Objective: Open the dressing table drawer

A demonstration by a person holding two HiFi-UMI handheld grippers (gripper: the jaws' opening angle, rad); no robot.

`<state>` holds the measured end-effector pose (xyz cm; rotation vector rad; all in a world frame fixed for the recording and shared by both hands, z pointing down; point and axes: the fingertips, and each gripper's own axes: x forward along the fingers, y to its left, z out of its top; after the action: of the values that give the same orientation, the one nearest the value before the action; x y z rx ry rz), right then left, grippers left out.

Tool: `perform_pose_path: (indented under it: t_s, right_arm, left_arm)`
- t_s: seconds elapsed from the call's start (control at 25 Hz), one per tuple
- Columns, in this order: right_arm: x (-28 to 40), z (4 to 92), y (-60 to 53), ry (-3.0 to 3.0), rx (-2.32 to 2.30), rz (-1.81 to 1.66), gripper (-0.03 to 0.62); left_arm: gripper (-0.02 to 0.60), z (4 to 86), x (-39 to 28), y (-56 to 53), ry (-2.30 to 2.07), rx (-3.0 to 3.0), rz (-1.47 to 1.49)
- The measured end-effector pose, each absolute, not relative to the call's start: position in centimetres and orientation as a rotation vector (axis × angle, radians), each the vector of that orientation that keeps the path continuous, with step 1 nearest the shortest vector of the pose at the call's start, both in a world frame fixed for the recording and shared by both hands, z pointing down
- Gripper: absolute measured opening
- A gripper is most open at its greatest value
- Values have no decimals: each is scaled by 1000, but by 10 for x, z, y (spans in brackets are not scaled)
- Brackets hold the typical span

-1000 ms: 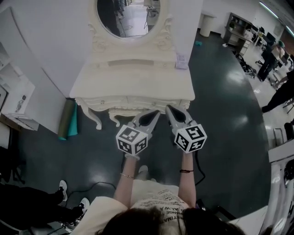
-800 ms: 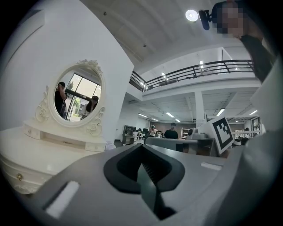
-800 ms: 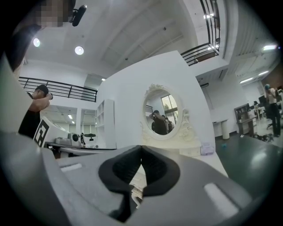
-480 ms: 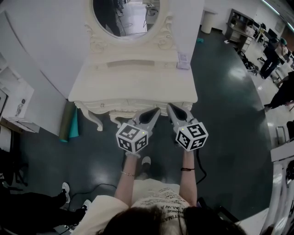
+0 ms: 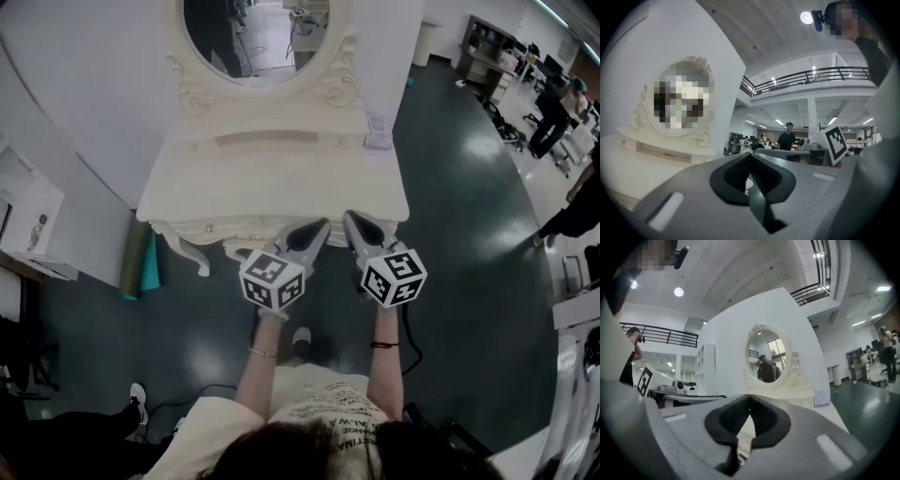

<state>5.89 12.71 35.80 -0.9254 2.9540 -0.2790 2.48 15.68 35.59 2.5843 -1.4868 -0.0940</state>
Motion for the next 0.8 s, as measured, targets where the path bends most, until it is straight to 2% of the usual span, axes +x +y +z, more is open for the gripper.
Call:
perform_pose_path:
  t_s: [0.8]
  right_arm:
    - [9, 376, 48, 2931, -1064, -295, 3]
  left_arm:
    - [-2, 372, -30, 76, -1364, 2623, -67]
